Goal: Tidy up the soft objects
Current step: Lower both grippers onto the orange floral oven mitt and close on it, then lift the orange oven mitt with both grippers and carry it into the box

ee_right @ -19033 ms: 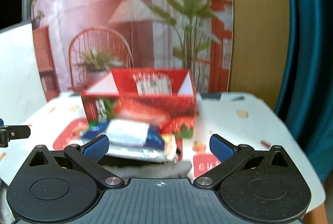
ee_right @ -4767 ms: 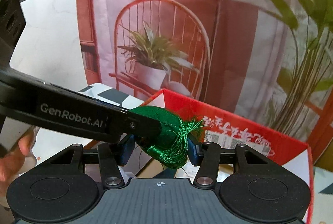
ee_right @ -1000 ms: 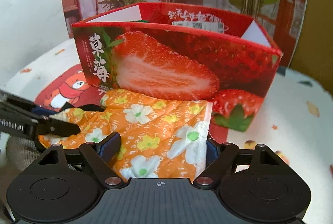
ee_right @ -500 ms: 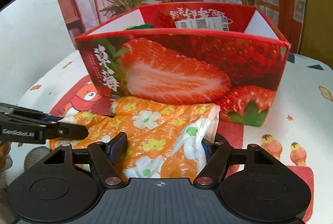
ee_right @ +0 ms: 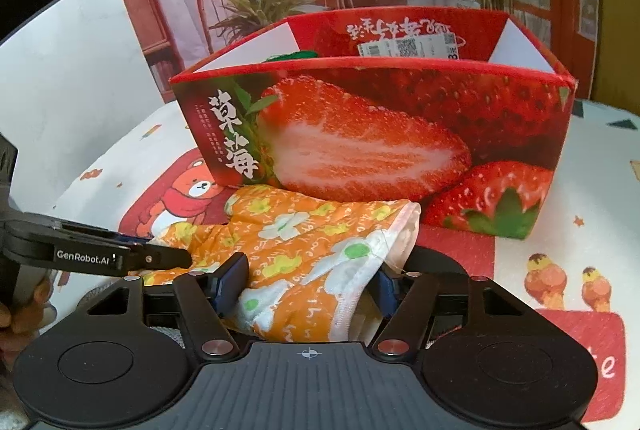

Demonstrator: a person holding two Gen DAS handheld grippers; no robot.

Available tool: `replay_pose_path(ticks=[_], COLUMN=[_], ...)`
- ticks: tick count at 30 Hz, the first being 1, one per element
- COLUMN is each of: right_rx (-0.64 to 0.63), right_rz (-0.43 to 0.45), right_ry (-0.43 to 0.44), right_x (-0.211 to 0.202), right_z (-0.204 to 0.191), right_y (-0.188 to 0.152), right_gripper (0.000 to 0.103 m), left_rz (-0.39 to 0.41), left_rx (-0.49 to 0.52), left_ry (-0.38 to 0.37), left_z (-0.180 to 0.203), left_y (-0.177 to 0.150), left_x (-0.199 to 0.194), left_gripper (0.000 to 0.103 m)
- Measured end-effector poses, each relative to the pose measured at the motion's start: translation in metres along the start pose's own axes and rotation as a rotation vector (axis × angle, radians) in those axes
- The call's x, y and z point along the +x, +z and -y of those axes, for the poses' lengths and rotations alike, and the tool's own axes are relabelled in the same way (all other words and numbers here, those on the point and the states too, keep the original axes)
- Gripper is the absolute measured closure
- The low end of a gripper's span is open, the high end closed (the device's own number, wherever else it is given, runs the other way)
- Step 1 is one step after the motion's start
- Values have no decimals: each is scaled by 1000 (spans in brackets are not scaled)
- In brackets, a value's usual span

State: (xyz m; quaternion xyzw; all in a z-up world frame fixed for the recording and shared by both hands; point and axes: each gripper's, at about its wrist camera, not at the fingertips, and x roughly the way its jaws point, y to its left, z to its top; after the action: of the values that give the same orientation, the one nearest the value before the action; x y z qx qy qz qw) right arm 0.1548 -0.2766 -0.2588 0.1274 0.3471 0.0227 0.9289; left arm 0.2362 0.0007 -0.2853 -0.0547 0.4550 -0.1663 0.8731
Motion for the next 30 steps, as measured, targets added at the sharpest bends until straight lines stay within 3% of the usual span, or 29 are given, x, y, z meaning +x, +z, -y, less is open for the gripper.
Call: replay_pose_path(ticks=[5,7,12,17,30], right_rx=[68,67,-37,-59,-179], right_rz=[-18,-20,14,72,243], right_ry=[30,20,-8,2,44], right_x=[11,11,-1,-21,-71], right_z=[10,9,-5,-5,-22], right_y=[3,6,16,29,76], right_gripper=[43,54,72,86,90], left_rz=[2,0,68,183,424], left_rx=[0,-18,12,74,112], left_ry=[-5,-18,-36,-35,-51], left_z=[-1,-4,0,11,31], left_y=[0,1,4,14,52], left_x=[1,-1,-18,-46,-109], left_gripper=[68,68,85,86,87])
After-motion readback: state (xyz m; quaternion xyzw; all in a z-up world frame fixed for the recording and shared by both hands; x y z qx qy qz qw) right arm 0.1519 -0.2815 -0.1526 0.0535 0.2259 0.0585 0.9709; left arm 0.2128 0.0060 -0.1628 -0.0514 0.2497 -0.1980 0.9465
